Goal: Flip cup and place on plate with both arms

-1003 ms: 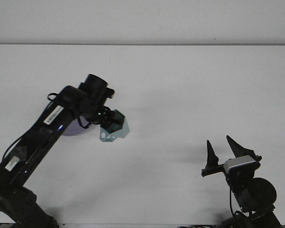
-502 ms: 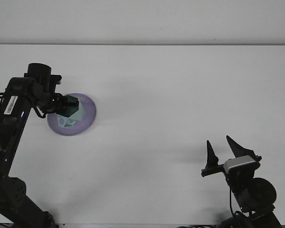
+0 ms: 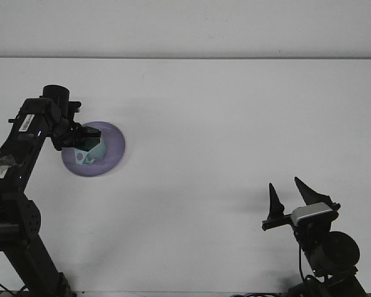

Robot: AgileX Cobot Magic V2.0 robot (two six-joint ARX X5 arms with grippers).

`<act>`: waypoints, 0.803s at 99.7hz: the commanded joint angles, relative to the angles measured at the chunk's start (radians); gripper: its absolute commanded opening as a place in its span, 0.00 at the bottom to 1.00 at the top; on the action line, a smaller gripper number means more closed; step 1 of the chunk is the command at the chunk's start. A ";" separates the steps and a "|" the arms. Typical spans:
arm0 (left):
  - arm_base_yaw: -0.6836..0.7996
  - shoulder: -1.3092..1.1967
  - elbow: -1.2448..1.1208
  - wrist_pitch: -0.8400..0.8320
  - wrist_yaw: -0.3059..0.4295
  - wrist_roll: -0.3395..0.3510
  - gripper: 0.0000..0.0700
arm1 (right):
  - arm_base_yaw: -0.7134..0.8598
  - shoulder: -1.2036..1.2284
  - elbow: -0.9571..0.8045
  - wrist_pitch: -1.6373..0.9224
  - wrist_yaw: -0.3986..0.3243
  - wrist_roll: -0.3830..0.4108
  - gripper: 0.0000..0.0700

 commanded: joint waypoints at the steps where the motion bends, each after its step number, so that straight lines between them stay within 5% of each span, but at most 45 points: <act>1: 0.001 0.026 0.022 0.003 -0.015 0.013 0.02 | 0.002 0.003 0.003 0.003 0.001 0.007 0.65; 30: 0.006 0.049 0.022 0.025 -0.017 0.038 0.06 | 0.002 0.003 0.003 0.003 0.000 0.006 0.65; 43: 0.006 0.049 0.024 0.028 -0.017 0.054 0.57 | 0.002 0.003 0.003 0.002 0.001 0.006 0.65; 50: 0.006 0.049 0.040 0.019 -0.016 0.050 0.72 | 0.002 0.002 0.003 0.002 0.001 0.006 0.65; 80: 0.009 -0.008 0.268 -0.148 -0.016 -0.014 0.73 | 0.002 0.002 0.003 0.002 0.001 0.006 0.65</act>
